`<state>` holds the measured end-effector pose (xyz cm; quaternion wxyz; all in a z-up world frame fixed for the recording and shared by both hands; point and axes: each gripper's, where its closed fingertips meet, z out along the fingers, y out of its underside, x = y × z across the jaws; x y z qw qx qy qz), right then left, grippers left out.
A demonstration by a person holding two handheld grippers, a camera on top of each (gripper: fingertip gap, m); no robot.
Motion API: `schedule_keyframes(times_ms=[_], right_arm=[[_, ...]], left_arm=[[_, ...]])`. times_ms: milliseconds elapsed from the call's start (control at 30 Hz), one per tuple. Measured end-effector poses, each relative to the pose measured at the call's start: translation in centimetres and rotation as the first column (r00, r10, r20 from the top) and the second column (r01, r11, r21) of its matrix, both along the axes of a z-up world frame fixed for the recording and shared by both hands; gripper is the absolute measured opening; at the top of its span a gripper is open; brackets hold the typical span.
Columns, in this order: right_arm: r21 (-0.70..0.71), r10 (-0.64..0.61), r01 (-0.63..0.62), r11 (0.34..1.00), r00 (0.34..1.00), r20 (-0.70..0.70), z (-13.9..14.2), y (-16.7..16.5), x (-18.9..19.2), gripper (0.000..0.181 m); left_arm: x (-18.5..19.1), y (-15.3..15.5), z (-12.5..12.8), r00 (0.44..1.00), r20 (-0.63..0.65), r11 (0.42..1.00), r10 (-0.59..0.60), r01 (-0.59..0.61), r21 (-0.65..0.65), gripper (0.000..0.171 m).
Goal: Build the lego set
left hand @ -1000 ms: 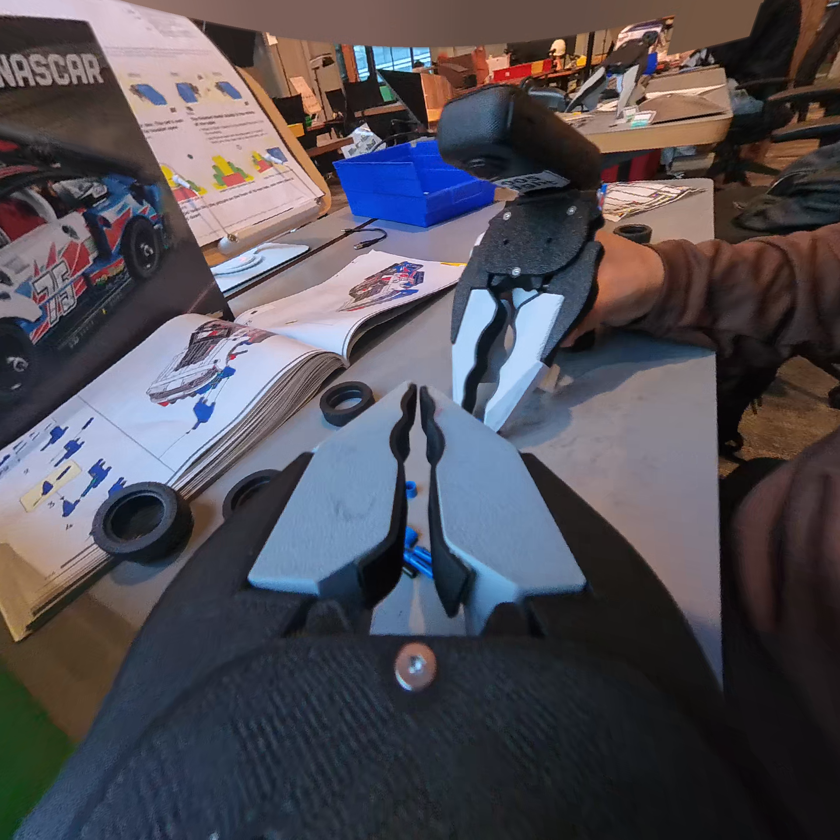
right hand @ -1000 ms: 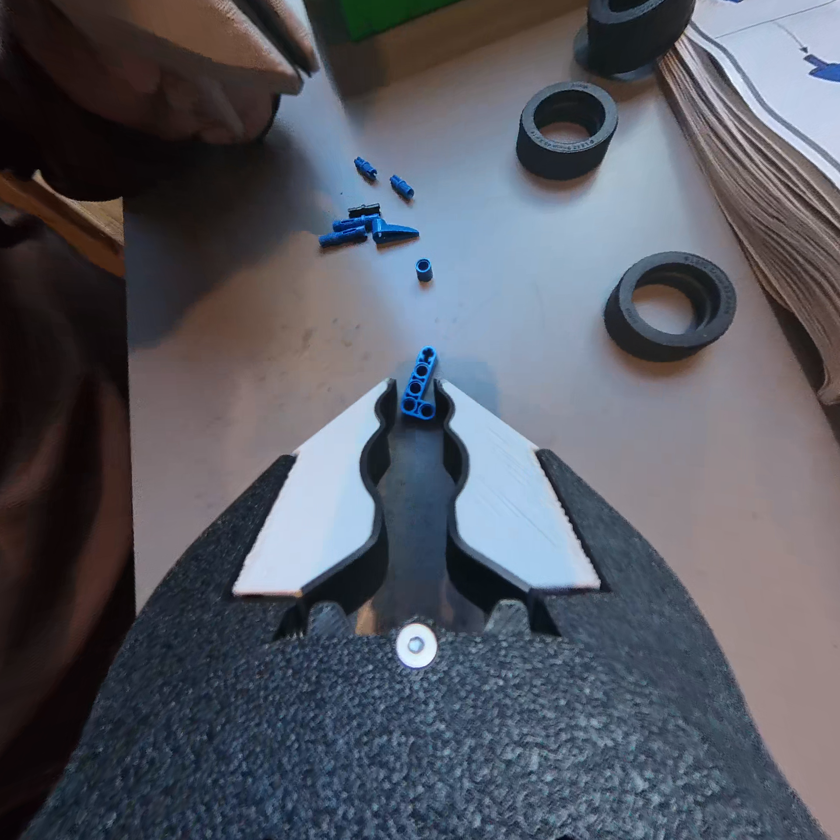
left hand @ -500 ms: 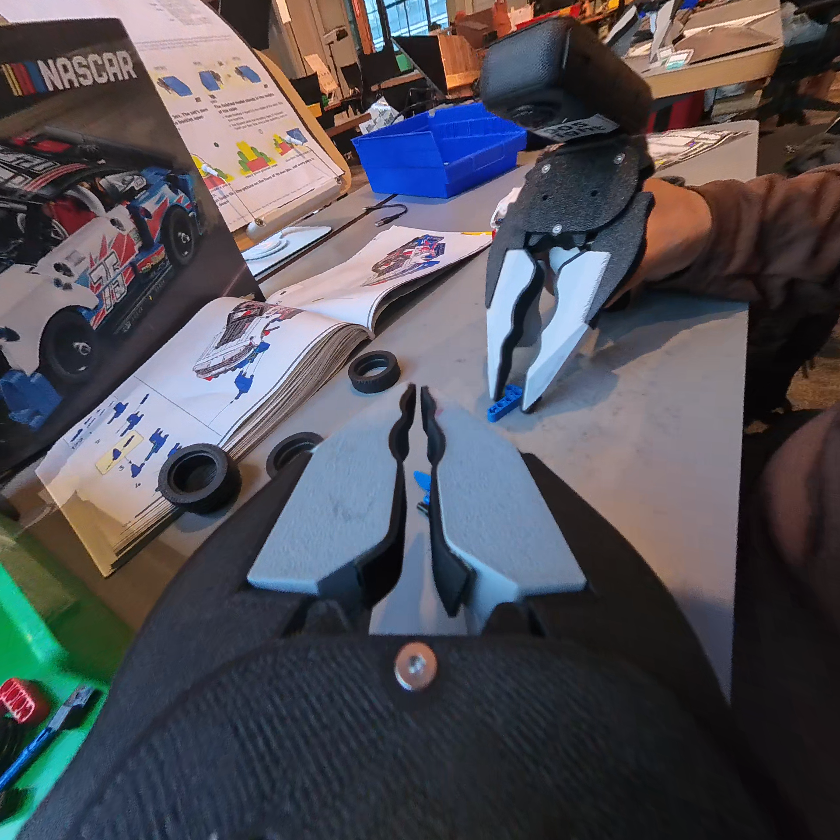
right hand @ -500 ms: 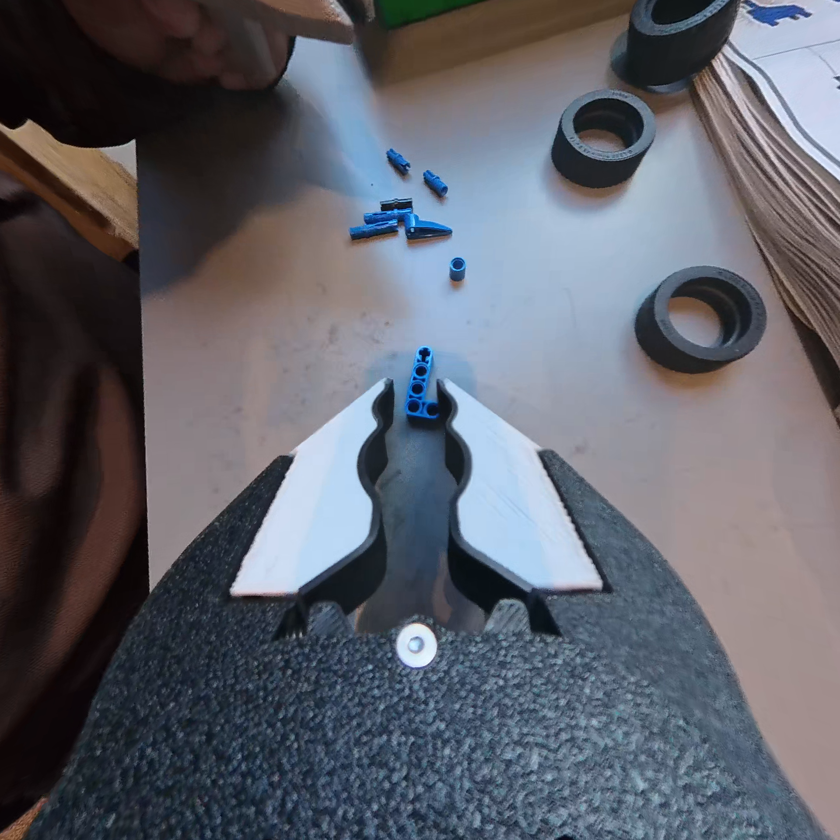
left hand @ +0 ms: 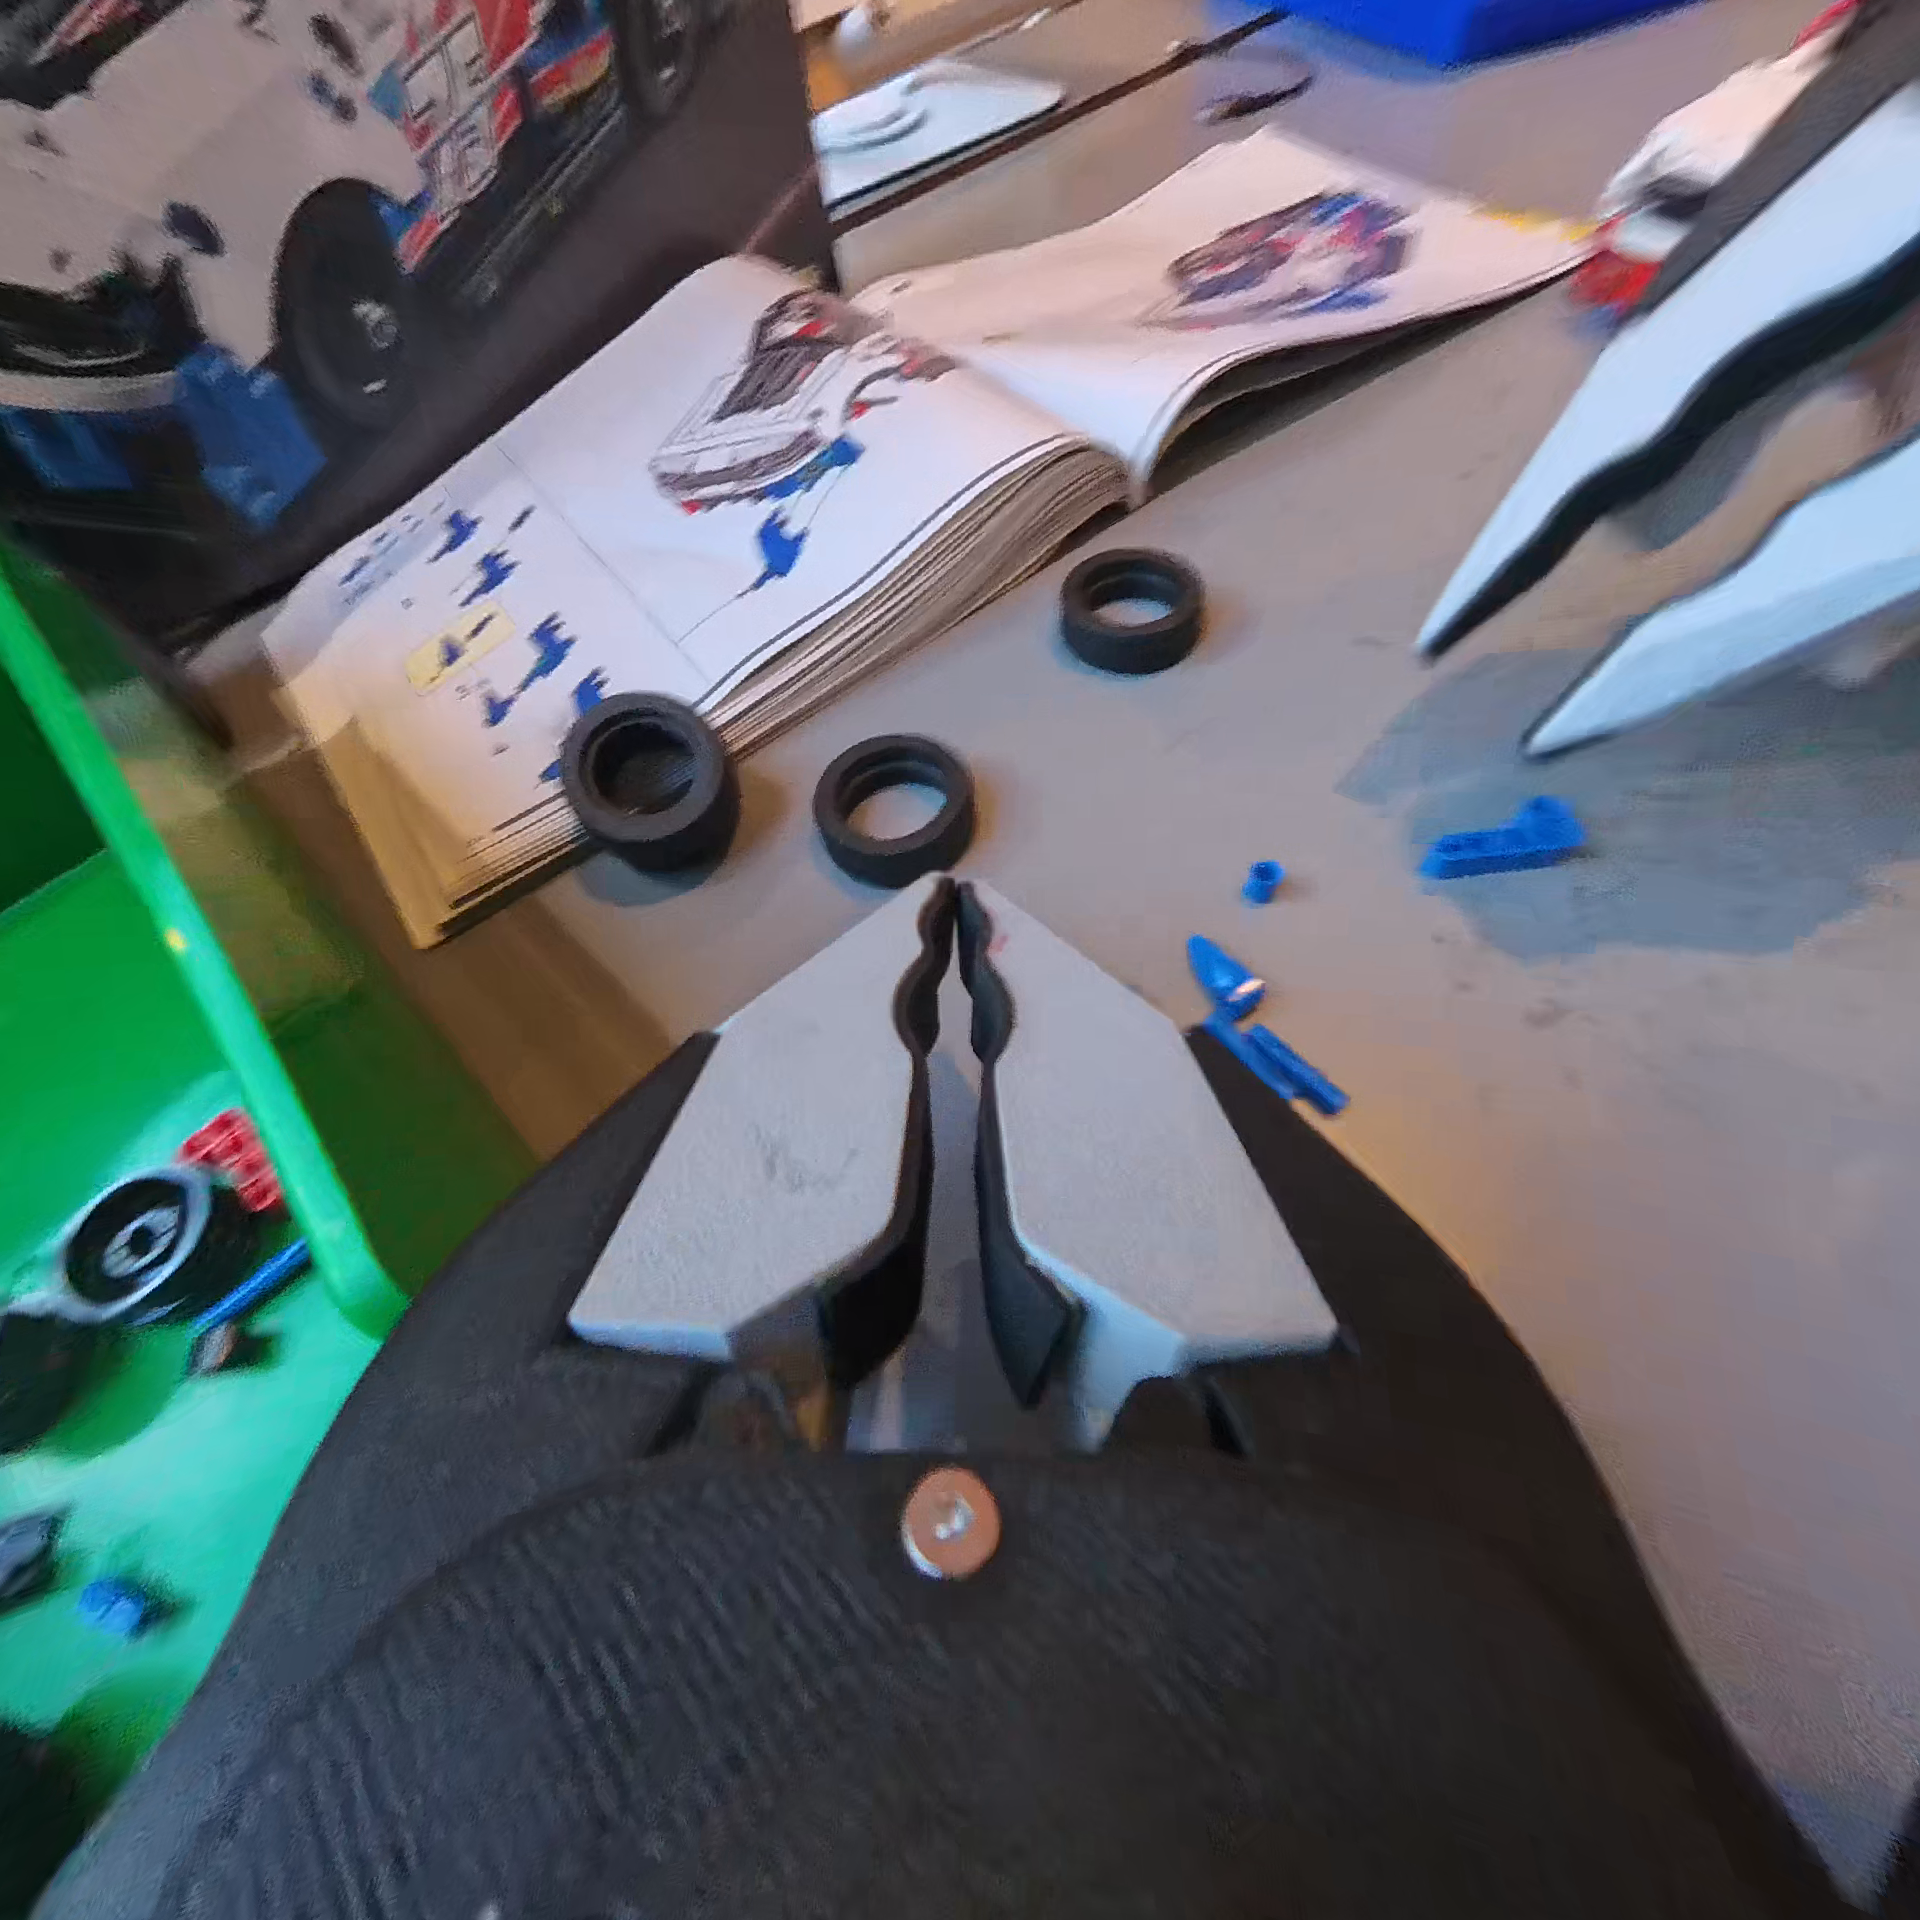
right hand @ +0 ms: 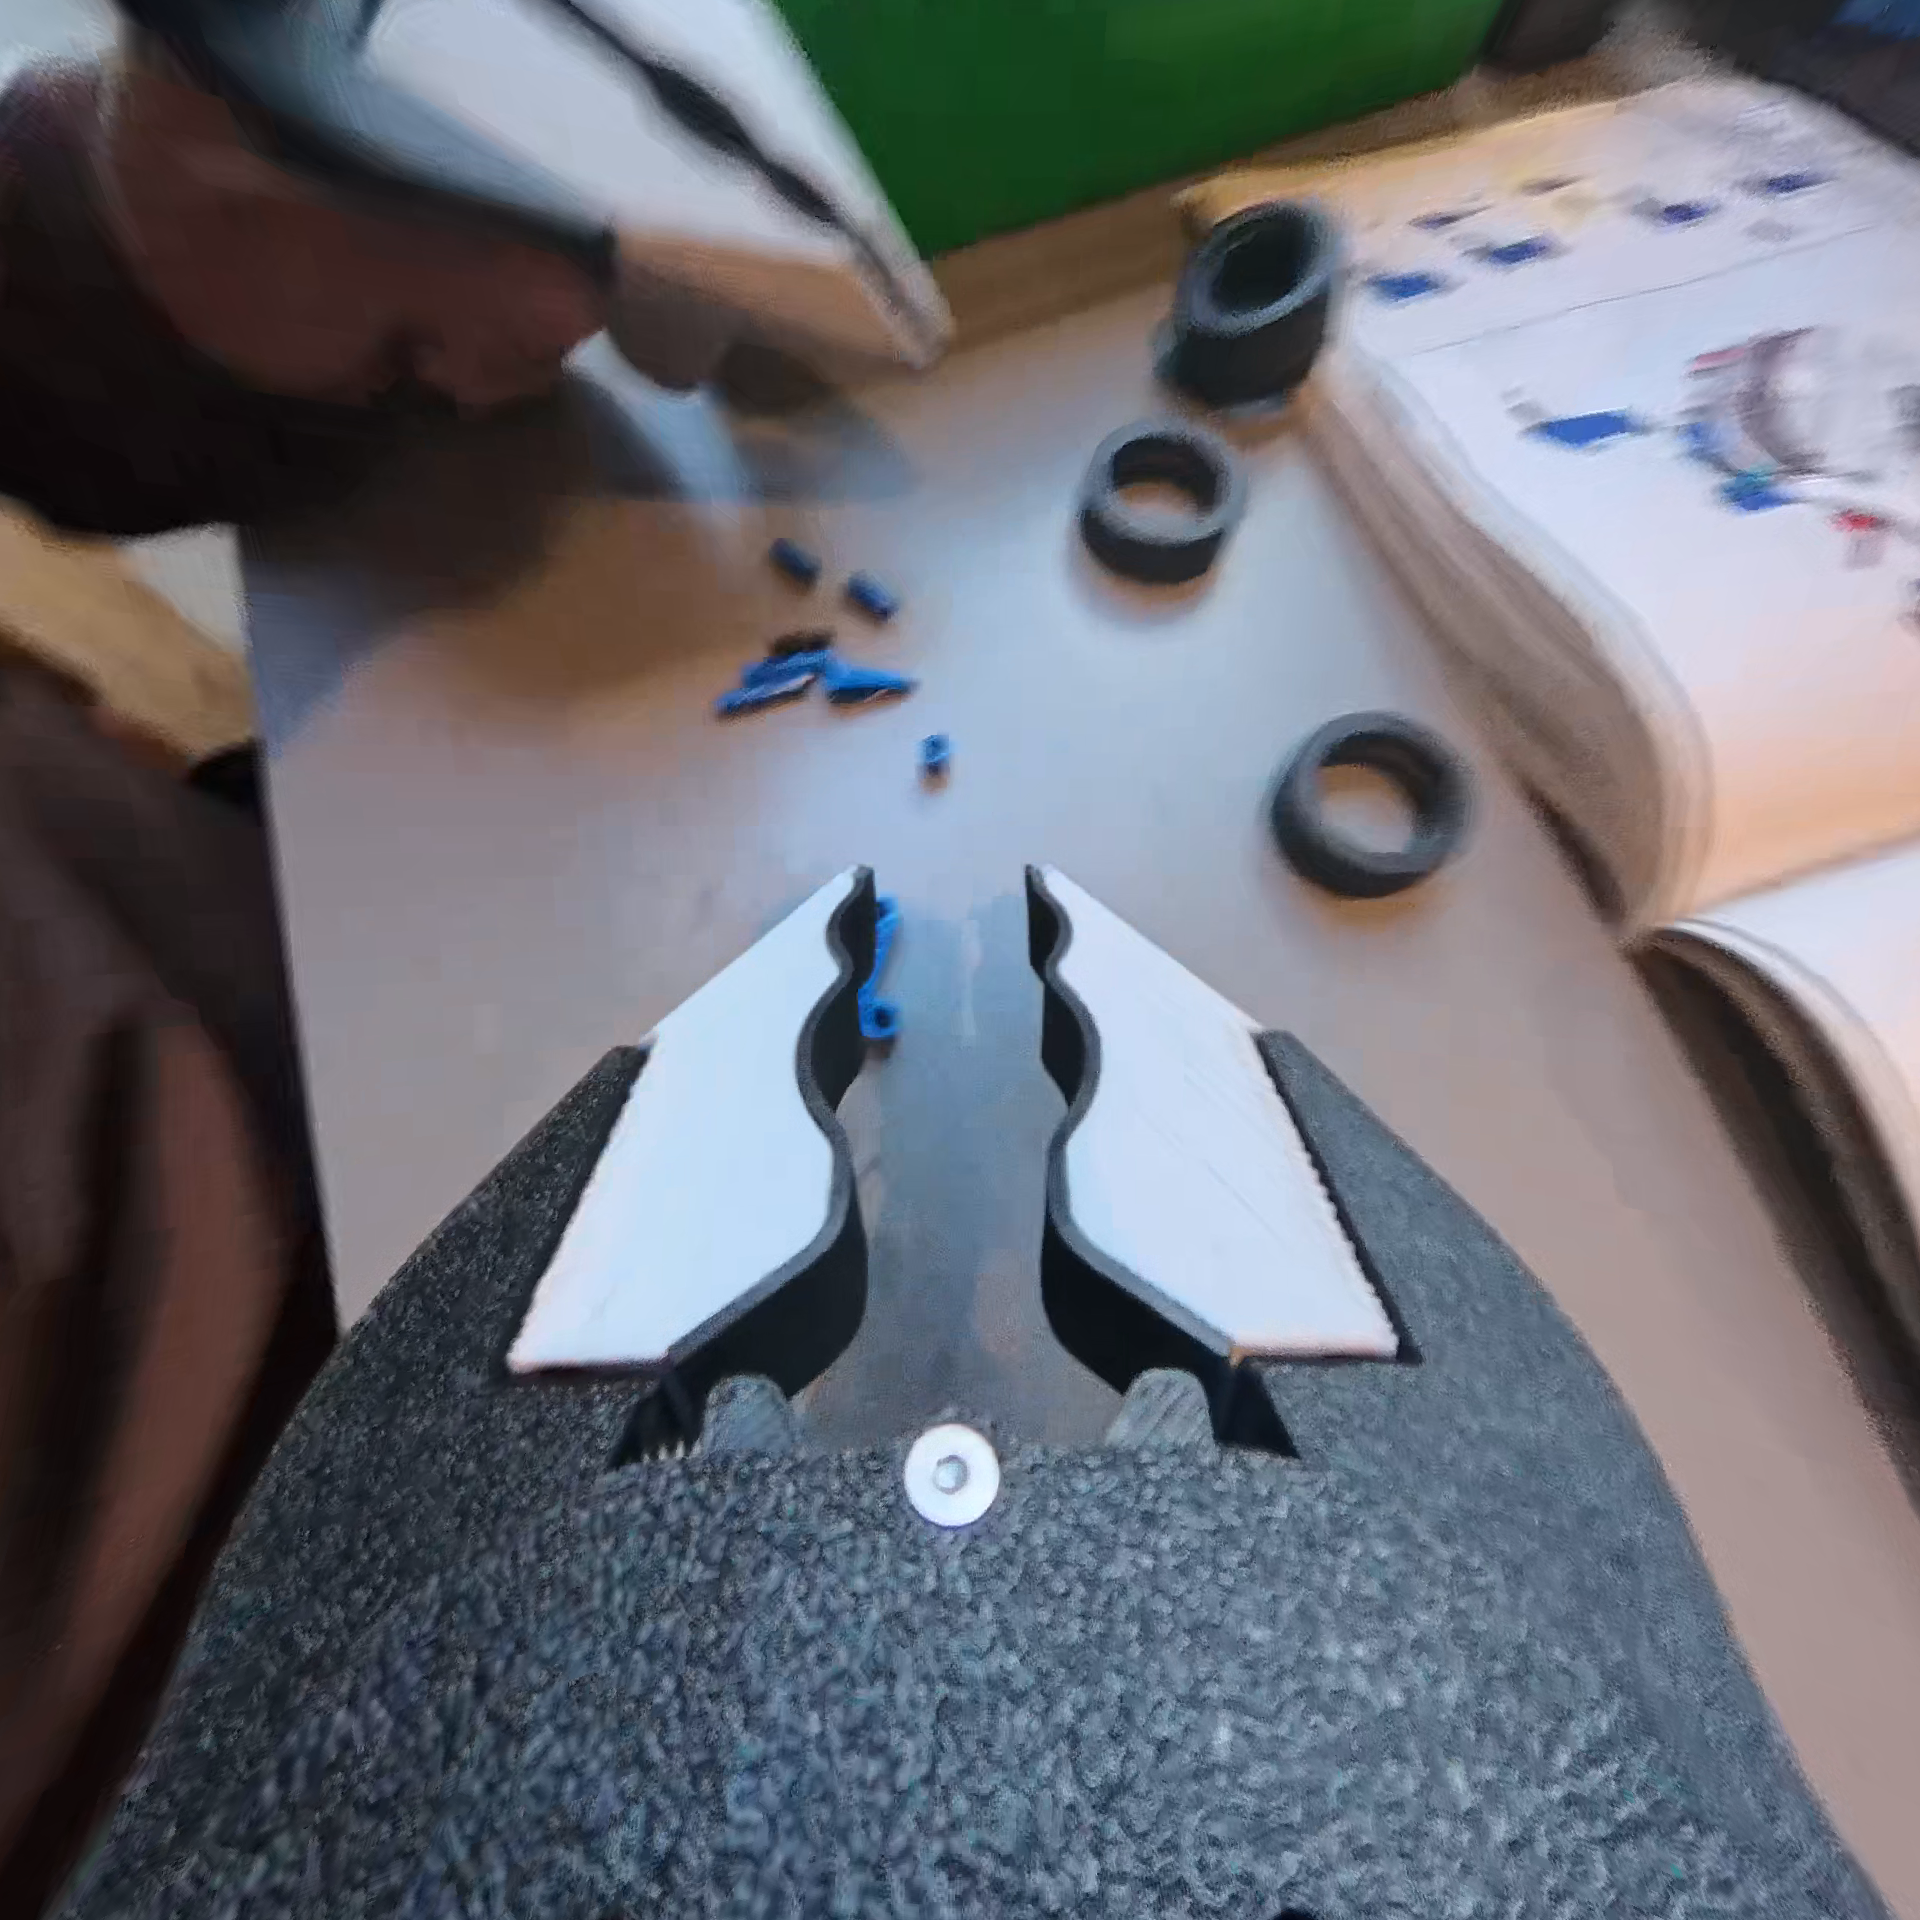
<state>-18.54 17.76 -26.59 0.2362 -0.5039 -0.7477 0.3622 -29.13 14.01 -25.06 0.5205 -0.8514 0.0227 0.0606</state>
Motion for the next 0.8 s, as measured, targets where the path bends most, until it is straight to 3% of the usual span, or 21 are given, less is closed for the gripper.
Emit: schedule_keyframes(times_ms=[100,233,467,633,800], right_arm=[[-0.017,-0.206,0.206,0.978,0.977,-0.049,1.9,2.9,-1.7,0.036],[-0.082,-0.311,0.306,0.949,0.948,-0.062,3.2,3.8,-2.9,0.037],[0.026,-0.311,0.311,0.950,0.950,-0.006,2.4,3.3,-1.9,0.040],[0.001,-0.211,0.213,0.977,0.969,0.129,-0.2,1.6,1.2,0.039],[0.026,-0.129,0.127,0.992,0.975,0.183,-2.2,-0.8,1.6,0.032]], left_arm=[[-1.3,0.0,-0.7,0.989,-0.105,0.992,0.109,-0.114,-0.049,0.000],[-2.0,-0.1,-0.4,0.982,-0.103,0.987,0.157,-0.160,-0.028,0.000],[-2.3,-0.2,-0.5,0.971,-0.145,0.980,0.188,-0.194,-0.034,0.000],[-2.1,-0.4,-0.4,0.975,-0.133,0.982,0.180,-0.186,-0.032,0.000],[-1.9,-0.4,-0.4,0.976,-0.135,0.984,0.171,-0.176,-0.030,0.000]])
